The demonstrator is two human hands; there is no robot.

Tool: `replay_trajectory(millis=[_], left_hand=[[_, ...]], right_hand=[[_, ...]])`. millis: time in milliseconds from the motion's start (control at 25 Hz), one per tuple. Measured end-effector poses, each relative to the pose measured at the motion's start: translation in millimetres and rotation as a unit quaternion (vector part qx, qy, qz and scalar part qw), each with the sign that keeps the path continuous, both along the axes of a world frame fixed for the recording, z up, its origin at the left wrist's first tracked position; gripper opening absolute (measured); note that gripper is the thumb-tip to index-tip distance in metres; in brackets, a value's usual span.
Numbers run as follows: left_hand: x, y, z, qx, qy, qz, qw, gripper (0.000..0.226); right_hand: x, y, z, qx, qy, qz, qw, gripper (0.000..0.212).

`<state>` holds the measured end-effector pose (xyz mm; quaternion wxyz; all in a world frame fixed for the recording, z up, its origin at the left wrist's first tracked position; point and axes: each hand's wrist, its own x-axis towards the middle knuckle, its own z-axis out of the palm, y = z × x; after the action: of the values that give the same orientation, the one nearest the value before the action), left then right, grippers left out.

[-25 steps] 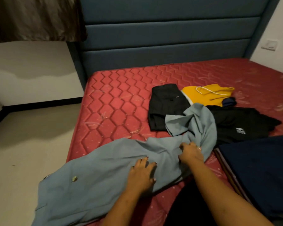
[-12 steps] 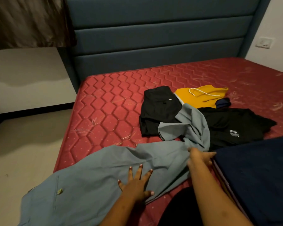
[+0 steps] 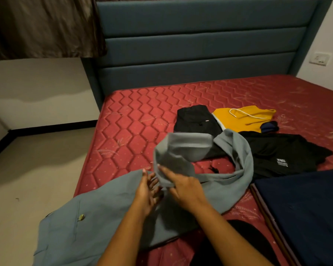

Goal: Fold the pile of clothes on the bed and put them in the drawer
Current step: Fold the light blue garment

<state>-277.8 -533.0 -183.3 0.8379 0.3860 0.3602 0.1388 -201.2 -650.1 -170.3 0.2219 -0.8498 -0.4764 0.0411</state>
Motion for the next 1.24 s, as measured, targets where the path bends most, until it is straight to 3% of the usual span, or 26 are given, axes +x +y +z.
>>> replay_trajectory(millis=[80, 200, 320, 400, 440, 520, 560, 640, 760, 880, 960, 1040, 1160, 1240], left_hand=[[-12.1, 23.6, 7.4, -0.086, -0.075, 0.030, 0.993, 0.070], [-38.1, 47.9, 8.0, -0.075, -0.141, 0.114, 0.980, 0.051], [-57.3, 65.7, 11.0, 0.019, -0.135, 0.186, 0.973, 0.043], [-66.5, 67.8, 9.3, 0.168, -0.037, 0.199, 0.965, 0.047], [-74.4, 68.8, 3.3, 0.269, 0.048, 0.217, 0.937, 0.050], [-89.4, 60.5, -13.3, 0.457, 0.233, 0.203, 0.834, 0.060], [-99.4, 54.5, -22.7, 0.503, 0.304, 0.174, 0.790, 0.069], [-120.2, 48.2, -37.3, 0.506, 0.412, 0.130, 0.746, 0.091], [-151.7, 59.9, -57.6, 0.440, 0.470, 0.101, 0.758, 0.113], [-171.9, 81.3, -64.3, 0.380, 0.465, 0.112, 0.792, 0.112], [-178.0, 101.6, -68.5, 0.362, 0.429, 0.149, 0.814, 0.091], [-178.4, 117.1, -68.3, 0.358, 0.380, 0.192, 0.831, 0.057], [-173.2, 123.3, -55.3, 0.405, 0.380, 0.205, 0.806, 0.022], [-171.9, 119.4, -36.1, 0.457, 0.319, 0.241, 0.794, 0.014]], right_hand=[[-8.5, 5.5, -17.7, -0.114, -0.038, 0.108, 0.987, 0.065], [-5.4, 7.1, -34.1, -0.118, -0.047, 0.112, 0.986, 0.077], [-0.1, 5.7, -41.4, -0.156, -0.054, 0.071, 0.984, 0.067], [1.4, 4.5, -45.6, -0.205, -0.061, 0.057, 0.975, 0.069], [-0.3, 5.8, -45.6, -0.216, -0.067, 0.055, 0.973, 0.070], [-4.6, 10.5, -46.1, -0.223, -0.099, 0.065, 0.968, 0.066], [-7.4, 12.6, -48.1, -0.224, -0.115, 0.073, 0.965, 0.061], [-11.6, 13.8, -52.7, -0.233, -0.118, 0.084, 0.962, 0.050], [-11.8, 9.2, -61.9, -0.288, -0.055, 0.089, 0.952, 0.064], [-17.3, 11.7, -60.0, -0.302, -0.051, 0.100, 0.947, 0.078], [-27.8, 20.8, -60.6, -0.267, -0.090, 0.109, 0.953, 0.077], [-41.0, 29.0, -67.0, -0.220, -0.108, 0.116, 0.963, 0.074], [-59.3, 37.1, -83.7, -0.168, -0.119, 0.152, 0.967, 0.068], [-68.4, 40.0, -81.0, -0.152, -0.095, 0.146, 0.973, 0.047]])
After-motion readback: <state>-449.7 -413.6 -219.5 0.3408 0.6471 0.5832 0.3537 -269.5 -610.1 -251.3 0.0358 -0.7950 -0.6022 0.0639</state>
